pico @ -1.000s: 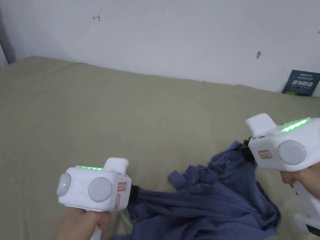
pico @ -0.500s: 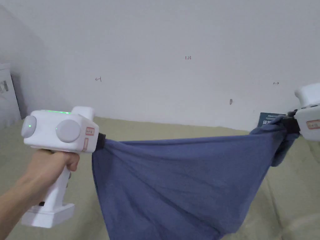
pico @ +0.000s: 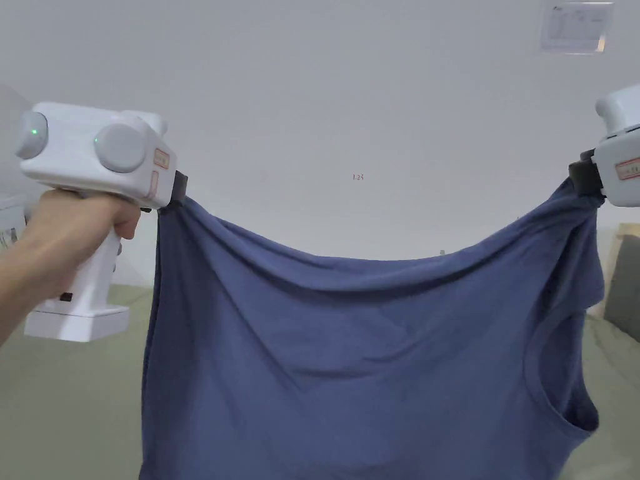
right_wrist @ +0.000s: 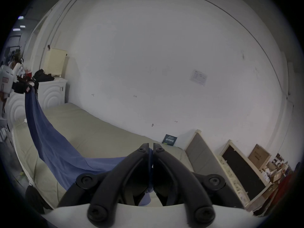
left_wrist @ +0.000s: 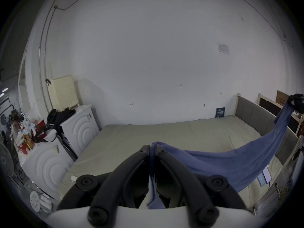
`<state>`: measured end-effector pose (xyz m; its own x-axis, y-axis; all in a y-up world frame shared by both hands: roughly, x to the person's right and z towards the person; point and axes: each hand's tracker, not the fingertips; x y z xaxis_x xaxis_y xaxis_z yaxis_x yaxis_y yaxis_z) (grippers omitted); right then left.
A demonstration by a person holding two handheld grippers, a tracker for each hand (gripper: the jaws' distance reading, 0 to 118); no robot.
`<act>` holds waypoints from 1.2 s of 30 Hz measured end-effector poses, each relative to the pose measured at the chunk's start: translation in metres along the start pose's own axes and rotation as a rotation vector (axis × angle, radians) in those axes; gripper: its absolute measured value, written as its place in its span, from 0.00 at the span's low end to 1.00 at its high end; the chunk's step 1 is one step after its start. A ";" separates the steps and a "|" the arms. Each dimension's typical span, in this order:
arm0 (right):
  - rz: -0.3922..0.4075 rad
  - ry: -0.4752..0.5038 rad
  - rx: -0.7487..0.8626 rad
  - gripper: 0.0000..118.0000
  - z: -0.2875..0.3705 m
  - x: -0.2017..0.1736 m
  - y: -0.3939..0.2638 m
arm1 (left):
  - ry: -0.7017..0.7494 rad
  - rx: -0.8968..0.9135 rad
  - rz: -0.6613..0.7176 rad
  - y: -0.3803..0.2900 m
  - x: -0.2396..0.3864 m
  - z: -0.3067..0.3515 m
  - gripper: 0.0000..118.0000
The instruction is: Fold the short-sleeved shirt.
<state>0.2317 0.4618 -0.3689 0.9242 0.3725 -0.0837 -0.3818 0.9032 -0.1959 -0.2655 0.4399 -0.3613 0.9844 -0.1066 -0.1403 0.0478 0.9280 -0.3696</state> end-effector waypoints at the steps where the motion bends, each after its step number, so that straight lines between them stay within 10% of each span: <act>1: -0.006 -0.013 0.003 0.04 0.001 0.004 0.002 | 0.006 -0.002 0.000 0.003 -0.005 -0.002 0.03; 17: 0.000 -0.123 -0.028 0.04 -0.051 0.042 0.034 | 0.139 -0.015 0.013 0.041 -0.027 -0.035 0.03; 36: 0.010 -0.223 -0.007 0.04 -0.230 0.074 0.108 | 0.247 0.025 -0.052 0.163 0.043 -0.239 0.03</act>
<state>0.2582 0.5380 -0.6206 0.8979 0.4198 0.1323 -0.3899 0.8981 -0.2034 -0.2559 0.5013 -0.6467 0.9092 -0.2355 -0.3433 0.1042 0.9272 -0.3599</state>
